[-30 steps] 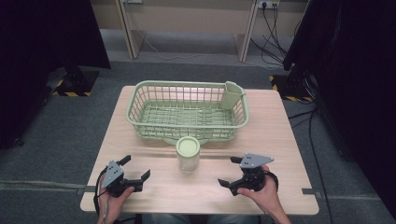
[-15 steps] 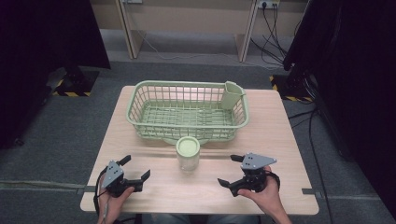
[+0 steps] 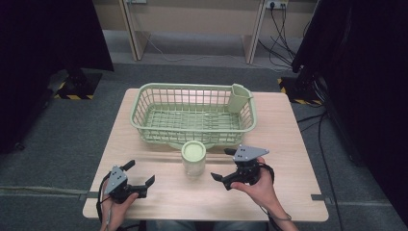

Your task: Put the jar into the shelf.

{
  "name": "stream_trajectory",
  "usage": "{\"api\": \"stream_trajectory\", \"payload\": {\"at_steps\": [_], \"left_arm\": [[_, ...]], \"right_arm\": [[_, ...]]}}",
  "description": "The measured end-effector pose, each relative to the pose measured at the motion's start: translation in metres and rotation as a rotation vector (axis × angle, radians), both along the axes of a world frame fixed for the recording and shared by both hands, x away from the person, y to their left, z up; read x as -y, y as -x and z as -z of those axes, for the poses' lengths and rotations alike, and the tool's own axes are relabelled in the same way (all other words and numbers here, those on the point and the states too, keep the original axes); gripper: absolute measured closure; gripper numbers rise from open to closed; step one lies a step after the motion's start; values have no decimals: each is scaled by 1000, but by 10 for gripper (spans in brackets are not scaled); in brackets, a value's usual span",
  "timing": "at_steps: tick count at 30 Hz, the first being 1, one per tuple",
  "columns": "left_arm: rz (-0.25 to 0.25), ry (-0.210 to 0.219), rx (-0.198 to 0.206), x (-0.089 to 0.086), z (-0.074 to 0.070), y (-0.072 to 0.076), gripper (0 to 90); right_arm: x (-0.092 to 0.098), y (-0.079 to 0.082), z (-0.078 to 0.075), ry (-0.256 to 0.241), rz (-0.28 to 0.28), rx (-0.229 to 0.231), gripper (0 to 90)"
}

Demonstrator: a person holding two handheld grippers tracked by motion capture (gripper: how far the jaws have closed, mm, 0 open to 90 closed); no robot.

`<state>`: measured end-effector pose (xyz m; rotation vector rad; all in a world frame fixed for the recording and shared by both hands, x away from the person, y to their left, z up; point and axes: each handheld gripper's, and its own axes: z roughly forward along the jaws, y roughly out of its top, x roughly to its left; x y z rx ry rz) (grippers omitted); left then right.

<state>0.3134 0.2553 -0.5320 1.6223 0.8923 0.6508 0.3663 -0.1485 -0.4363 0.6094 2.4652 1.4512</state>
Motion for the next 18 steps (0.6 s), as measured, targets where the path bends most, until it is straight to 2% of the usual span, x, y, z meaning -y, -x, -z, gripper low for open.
{"api": "stream_trajectory", "payload": {"at_steps": [13,18], "left_arm": [[1,2,0,0,0,0,8],[2,2,1,0,0,0,8]], "right_arm": [[-36,-28,0,19,-38,-14,27],[-47,-33,1,24,-55,-15,27]]}}
